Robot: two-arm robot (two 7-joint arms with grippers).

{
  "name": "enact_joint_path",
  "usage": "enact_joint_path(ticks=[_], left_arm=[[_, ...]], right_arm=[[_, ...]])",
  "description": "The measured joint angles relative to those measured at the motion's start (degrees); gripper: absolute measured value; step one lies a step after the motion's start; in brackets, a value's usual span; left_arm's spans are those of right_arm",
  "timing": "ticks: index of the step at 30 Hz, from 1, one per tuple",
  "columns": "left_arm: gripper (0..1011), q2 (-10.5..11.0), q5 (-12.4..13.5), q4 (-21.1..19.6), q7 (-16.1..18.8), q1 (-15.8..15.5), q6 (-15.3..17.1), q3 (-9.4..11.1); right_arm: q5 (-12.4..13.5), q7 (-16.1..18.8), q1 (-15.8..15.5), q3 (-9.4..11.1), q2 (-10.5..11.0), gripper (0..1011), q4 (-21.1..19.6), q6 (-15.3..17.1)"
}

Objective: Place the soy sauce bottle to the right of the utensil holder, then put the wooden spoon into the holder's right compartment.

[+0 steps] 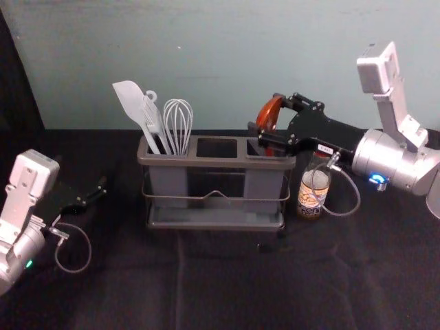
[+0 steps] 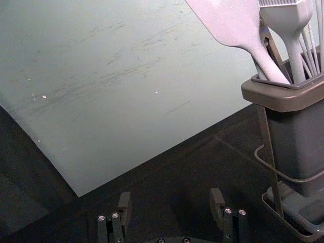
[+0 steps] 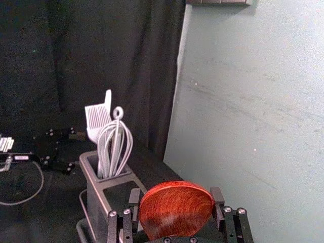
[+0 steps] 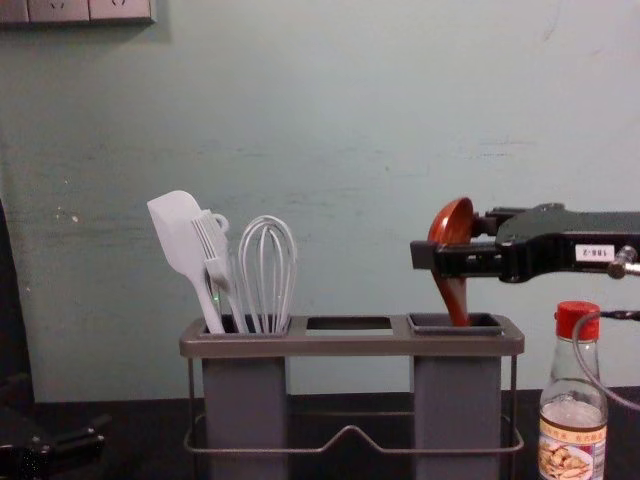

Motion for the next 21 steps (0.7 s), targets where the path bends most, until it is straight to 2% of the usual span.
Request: enact_joint_path(ticks=[7,18,21], left_arm=[[1011,0.0,0.0,0.0,0.0,0.0,0.0,0.0],[1012,0.0,0.0,0.0,0.0,0.0,0.0,0.0],[1011,0.0,0.0,0.0,0.0,0.0,0.0,0.0]], right_arm=[[0.26,0.07,0.05,-0.86,-0.24,839,1.46,-0.81],[0.57,-0.17,0.07,-0.87,-0.37,839,1.84,-0.76],[0.47,-0.12,0.03,-0.89,-0.35,875,1.81,-0.58]])
